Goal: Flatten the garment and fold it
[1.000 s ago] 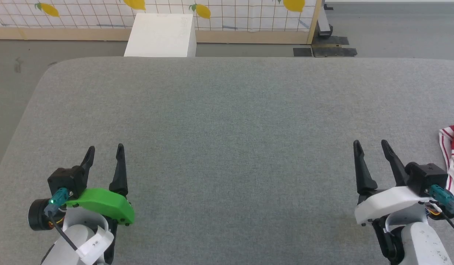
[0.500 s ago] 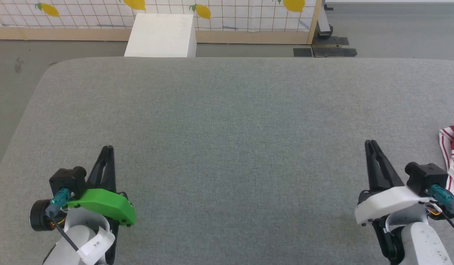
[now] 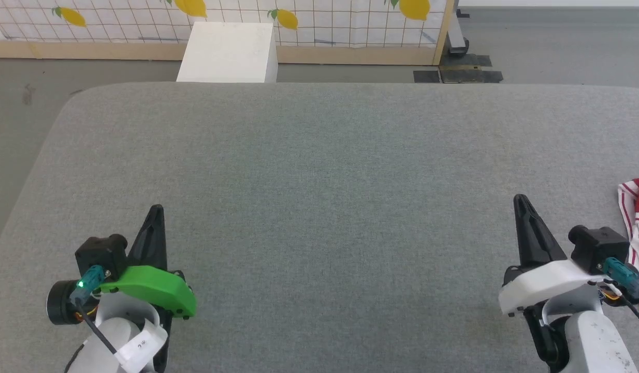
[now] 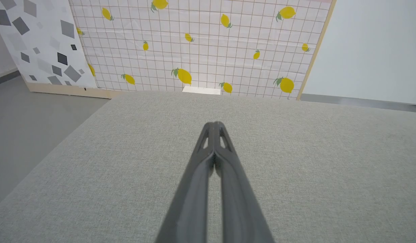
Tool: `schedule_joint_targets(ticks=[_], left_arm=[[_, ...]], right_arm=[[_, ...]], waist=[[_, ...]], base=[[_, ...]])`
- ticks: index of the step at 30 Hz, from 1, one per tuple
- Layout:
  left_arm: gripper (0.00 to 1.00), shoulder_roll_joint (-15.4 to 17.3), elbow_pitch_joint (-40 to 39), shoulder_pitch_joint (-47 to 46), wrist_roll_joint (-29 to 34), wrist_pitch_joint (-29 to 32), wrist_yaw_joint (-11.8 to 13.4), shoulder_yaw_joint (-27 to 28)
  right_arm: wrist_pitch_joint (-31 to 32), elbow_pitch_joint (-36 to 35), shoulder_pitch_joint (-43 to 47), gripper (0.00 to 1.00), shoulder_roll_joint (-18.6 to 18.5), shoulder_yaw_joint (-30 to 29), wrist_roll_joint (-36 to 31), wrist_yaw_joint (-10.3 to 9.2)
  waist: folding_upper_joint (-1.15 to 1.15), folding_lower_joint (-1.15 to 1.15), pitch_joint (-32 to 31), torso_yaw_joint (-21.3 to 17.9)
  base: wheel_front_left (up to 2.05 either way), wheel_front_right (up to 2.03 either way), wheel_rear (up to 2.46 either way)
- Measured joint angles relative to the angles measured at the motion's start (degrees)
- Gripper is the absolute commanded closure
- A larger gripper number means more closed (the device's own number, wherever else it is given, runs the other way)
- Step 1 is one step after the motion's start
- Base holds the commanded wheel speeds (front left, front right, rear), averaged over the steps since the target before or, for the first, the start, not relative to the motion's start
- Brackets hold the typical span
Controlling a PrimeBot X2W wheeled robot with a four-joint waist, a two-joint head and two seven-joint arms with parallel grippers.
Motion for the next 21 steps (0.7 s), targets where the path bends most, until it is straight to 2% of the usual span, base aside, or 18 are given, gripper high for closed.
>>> schedule_joint_targets(ticks=[21], left_arm=[[1.00, -3.2, -2.1, 1.6, 5.7, 2.2, -1.6, 3.2]], right_arm=[[1.6, -2.5, 1.5, 1.00, 0.0, 0.7, -1.1, 0.00]], waist=[[0.00, 0.00, -0.6, 0.2]], base=[[0.00, 0.00, 0.00]])
